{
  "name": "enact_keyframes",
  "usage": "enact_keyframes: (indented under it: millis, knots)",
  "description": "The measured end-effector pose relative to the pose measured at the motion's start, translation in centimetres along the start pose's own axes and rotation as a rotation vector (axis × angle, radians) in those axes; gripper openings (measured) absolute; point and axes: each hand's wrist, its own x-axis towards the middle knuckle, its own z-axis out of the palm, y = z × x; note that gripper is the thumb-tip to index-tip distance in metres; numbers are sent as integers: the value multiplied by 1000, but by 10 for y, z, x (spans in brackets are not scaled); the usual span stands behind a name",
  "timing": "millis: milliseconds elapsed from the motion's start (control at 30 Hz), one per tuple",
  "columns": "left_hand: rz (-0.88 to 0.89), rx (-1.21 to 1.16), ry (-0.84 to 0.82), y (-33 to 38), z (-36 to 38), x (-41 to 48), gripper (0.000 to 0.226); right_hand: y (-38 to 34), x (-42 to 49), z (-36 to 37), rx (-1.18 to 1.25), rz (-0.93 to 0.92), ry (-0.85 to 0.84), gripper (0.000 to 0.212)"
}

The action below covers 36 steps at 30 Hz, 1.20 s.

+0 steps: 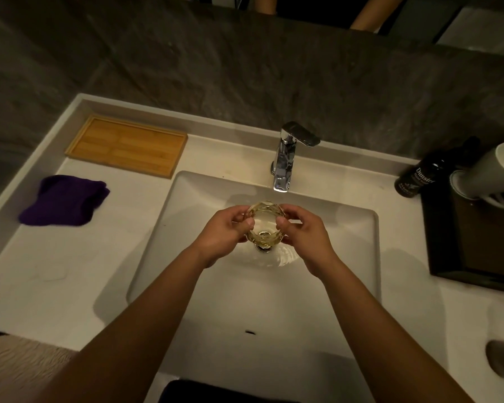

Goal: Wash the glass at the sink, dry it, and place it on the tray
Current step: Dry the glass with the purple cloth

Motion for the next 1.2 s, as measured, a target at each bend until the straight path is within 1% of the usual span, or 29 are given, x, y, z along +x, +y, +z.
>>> enact_keyframes:
  millis: [200,300,367,400,467,533,600,700,767,833,933,967,1033,1100,1200]
  knots:
    - [-53,-53,45,2,7,-7,27,0,-5,-2,41,-1,-64,31]
    - [-34,-87,86,2,10,-13,24,3,-7,-5,97,47,-77,28]
    - [18,-78,120,3,11,-17,28,0,-8,-8,233,161,-94,27]
    - [43,-70,137,4,11,-20,31,-3,-7,-10,280,254,-108,34]
    - [85,-40,171,3,9,-26,37,-8,-5,-13,297,458,-178,51]
    - [117,5,185,0,7,-32,41,-12,-5,-12,337,615,-285,56]
    - [143,5,160,-3,2,-38,43,-11,-3,-7,425,703,-348,52]
    - [145,-39,72,-6,-8,-48,46,-13,-3,6,562,770,-361,39]
    - [126,-53,47,-9,-15,-55,51,-15,-5,14,647,771,-345,28]
    - [111,-67,39,-16,-22,-60,55,-17,-7,22,689,753,-317,23]
    - [94,-221,20,-28,-35,-63,60,-16,-8,37,661,666,-291,35]
    - [85,-279,32,-31,-40,-63,59,-16,-9,44,623,608,-281,33]
    - [58,-369,97,-33,-51,-61,52,-18,-10,59,541,487,-261,25]
    - [15,-445,172,-33,-65,-60,46,-20,-12,77,494,413,-228,21]
    - [-65,-429,275,-37,-97,-60,35,-23,-12,109,441,342,-173,25]
